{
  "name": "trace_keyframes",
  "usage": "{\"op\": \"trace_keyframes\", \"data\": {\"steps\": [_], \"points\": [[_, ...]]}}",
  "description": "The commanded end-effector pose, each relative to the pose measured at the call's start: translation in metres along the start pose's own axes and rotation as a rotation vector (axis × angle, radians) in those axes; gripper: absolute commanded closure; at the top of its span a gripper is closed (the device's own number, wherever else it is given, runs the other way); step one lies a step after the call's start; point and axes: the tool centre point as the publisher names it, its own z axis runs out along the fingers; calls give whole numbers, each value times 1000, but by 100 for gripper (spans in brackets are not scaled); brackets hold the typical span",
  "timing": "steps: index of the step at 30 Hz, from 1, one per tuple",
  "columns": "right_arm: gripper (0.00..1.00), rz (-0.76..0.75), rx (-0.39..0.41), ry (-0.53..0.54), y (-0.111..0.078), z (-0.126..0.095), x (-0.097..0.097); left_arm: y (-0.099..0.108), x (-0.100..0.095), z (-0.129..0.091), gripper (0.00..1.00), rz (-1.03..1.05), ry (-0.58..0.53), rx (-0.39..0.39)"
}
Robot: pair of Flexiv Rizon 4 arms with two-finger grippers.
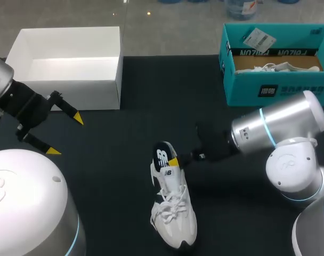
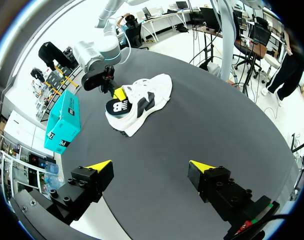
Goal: Take the shoe out of the shoebox, open the shoe tongue, remove and reinsert the insole, then place the shoe into the shoebox
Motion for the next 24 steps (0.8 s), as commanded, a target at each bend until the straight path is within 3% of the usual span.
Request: {"op": "trace_keyframes", "data": {"steps": [1, 5, 18, 22, 23, 24], "points": [[92, -8, 4, -14, 8, -4, 0, -1, 0, 0, 0, 0, 2, -3], [86, -20, 3, -25, 16, -9, -4, -1, 0, 0, 0, 0, 2, -3], [88, -40, 16, -27, 30, -7, -11, -1, 0, 0, 0, 0, 2, -3], [91, -43, 21, -27, 32, -7, -12, -1, 0, 0, 0, 0, 2, -3], [100, -44, 20, -28, 32, -8, -13, -1, 0, 0, 0, 0, 2, -3], [100, -46, 20, -29, 32, -8, -13, -1, 0, 0, 0, 0, 2, -3]]}}
